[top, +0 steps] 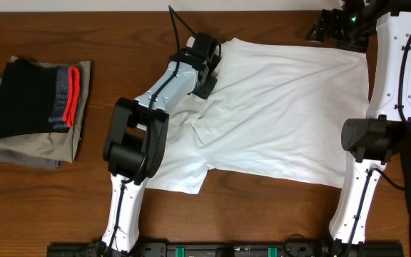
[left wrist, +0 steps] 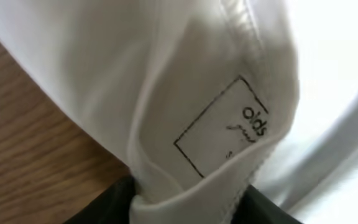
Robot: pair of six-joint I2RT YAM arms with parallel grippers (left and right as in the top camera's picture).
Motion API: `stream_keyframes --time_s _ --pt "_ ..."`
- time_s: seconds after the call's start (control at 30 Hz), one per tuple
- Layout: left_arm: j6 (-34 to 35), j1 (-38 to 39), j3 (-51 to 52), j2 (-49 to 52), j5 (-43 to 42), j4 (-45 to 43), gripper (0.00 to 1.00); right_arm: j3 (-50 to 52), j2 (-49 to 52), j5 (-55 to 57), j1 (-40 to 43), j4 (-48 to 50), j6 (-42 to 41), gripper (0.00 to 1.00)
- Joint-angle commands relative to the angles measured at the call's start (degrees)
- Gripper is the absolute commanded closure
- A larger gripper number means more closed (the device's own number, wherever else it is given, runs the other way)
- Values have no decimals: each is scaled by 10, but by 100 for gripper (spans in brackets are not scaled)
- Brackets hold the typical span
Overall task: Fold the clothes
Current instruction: 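Grasp the shirt's collar with the left gripper and pull it up-left to smooth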
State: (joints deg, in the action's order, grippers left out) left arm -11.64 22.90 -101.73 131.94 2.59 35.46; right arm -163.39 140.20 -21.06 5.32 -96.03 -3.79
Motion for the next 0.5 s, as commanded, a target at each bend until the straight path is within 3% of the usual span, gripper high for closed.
stream_keyframes --time_s 0.0,0.13,0.47 --pt "7 -16 -9 5 59 -4 57 -3 -4 4 -9 -1 9 12" --pt "16 -37 -9 5 76 -2 69 -3 -4 9 -9 -1 9 12" --pt "38 -92 -9 -30 109 -3 69 -3 -4 12 -10 -1 9 12"
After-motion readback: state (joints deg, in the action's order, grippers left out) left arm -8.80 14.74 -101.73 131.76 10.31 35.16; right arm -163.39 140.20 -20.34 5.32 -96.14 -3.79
